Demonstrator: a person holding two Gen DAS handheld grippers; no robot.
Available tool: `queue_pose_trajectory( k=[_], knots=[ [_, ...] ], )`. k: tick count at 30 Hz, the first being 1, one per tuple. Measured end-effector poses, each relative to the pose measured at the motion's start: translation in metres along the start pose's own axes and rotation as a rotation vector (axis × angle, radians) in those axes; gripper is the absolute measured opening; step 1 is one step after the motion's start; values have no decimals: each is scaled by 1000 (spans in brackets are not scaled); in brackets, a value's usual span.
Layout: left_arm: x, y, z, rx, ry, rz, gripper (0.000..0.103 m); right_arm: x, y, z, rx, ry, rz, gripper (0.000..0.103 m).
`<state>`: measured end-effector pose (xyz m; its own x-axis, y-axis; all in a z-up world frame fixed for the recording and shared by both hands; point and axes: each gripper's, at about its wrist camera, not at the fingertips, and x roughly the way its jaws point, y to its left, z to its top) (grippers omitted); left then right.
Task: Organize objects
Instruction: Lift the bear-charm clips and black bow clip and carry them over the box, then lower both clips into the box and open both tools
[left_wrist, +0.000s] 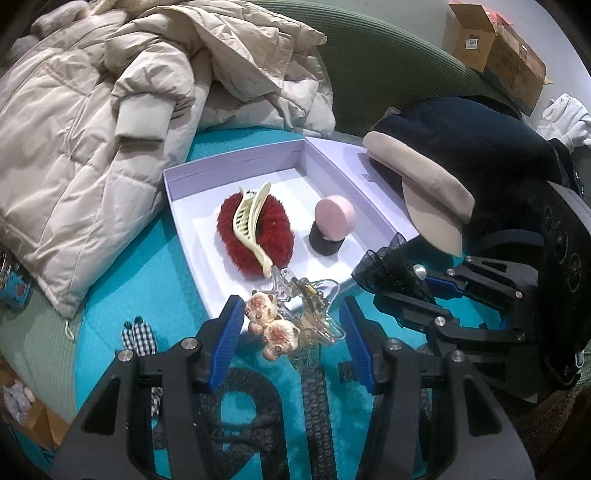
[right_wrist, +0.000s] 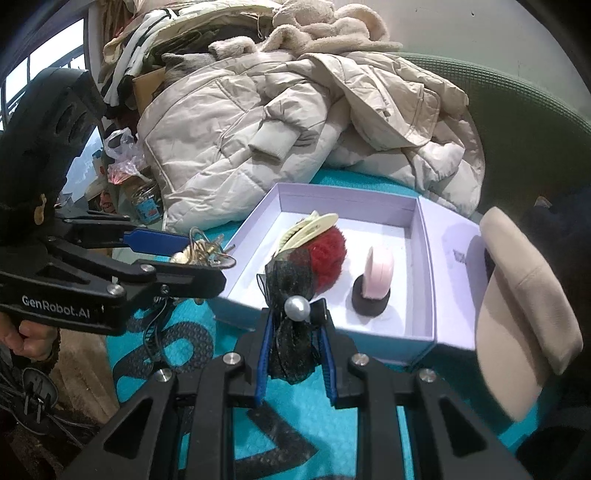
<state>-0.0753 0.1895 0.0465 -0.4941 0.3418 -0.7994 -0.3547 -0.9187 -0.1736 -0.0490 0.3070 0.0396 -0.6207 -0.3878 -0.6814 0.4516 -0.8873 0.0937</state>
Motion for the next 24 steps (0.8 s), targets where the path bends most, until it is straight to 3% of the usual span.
queue_pose_trajectory(
  k=[24],
  knots=[
    [58, 5, 78, 83, 13, 3, 52, 49, -51, 57, 20, -29, -57, 23]
  ],
)
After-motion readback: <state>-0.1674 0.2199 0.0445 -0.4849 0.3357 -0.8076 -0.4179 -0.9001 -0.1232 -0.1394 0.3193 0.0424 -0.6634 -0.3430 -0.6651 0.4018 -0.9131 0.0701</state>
